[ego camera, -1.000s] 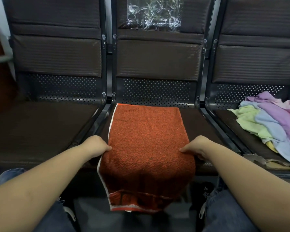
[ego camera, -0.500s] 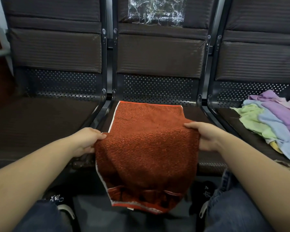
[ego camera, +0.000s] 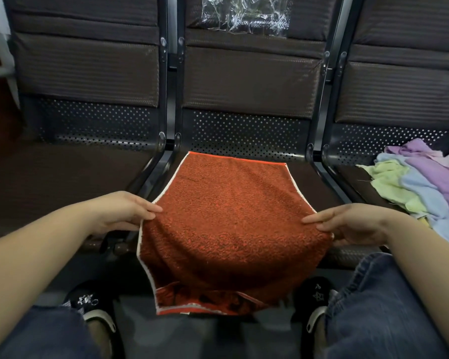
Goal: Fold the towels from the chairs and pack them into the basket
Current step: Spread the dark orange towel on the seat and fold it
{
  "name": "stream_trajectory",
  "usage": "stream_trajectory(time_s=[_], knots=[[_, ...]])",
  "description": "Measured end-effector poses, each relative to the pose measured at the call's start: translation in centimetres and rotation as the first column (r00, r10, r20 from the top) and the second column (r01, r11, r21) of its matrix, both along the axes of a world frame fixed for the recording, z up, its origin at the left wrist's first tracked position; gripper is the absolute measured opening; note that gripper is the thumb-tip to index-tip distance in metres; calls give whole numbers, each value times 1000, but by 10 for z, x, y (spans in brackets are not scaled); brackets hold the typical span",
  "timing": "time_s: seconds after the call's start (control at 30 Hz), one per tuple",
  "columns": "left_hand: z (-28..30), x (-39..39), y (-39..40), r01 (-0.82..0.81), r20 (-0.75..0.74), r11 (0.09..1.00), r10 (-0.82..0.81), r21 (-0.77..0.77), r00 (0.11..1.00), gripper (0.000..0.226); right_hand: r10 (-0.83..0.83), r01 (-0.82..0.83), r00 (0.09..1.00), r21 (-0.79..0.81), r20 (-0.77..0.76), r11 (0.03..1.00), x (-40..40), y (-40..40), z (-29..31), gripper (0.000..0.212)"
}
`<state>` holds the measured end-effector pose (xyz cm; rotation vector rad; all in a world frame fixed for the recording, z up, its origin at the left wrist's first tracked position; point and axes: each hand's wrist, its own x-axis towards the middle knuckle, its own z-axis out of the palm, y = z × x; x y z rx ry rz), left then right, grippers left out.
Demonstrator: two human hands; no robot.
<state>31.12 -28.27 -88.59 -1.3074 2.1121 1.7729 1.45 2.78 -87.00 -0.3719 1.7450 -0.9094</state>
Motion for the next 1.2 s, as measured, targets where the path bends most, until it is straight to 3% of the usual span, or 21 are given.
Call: stream_trajectory(time_s=[0.13, 0.2, 0.27, 0.33, 0.43, 0.5, 0.57, 0.6, 0.67, 0.7, 0.77, 0.83, 0.93, 1.07, 1.2], knots=[[3, 5, 2, 85, 43, 965, -76, -247, 996, 31, 202, -187, 956, 88, -214, 978, 6, -4, 2, 36], [3, 4, 5, 146, 125, 882, -100, -448, 987, 35, 281, -246, 913, 152, -296, 957, 8, -8, 2, 42], [3, 3, 4, 166, 169, 810, -83, -563, 982, 36, 316, -242, 843, 219, -436, 945, 8, -12, 2, 34], [4, 2, 4, 199, 200, 758, -92, -621, 975, 32, 306, -189, 759, 255, -575, 948, 8, -16, 2, 18], [10, 1, 3, 273, 246, 655, -135, -705, 960, 14, 268, -131, 659, 243, -703, 961, 9, -18, 9, 14], [13, 3, -1, 272, 220, 595, -161, -756, 962, 4, 203, -100, 631, 181, -749, 978, 12, -15, 15, 7], [12, 7, -7, 229, 119, 563, -226, -794, 967, 11, 60, -46, 652, 41, -756, 998, 13, -11, 18, 12], [12, 8, -10, 175, 23, 594, -254, -785, 967, 12, -40, -2, 678, -57, -734, 998, 13, -9, 19, 12], [18, 10, -12, 79, -165, 749, -246, -658, 955, 13, -182, 76, 748, -189, -638, 979, 13, -6, 23, 20], [22, 12, -13, 61, -224, 823, -224, -565, 949, 26, -213, 103, 789, -217, -576, 971, 12, -5, 24, 25], [29, 15, -13, 60, -266, 906, -186, -420, 946, 52, -193, 117, 845, -179, -499, 977, 12, -4, 23, 27], [30, 17, -12, 73, -290, 948, -167, -309, 942, 54, -119, 92, 878, -81, -464, 993, 10, -2, 21, 28], [27, 15, -10, 131, -233, 955, -196, -267, 953, 34, -59, 64, 884, -5, -464, 998, 5, -1, 15, 30], [22, 6, -18, 155, -86, 973, -171, -172, 981, 18, -17, 52, 825, 46, -565, 998, 0, -10, 10, 35], [10, -13, -31, 226, 136, 883, -186, -411, 973, 20, -2, 42, 668, 34, -744, 999, 0, -35, 5, 34]])
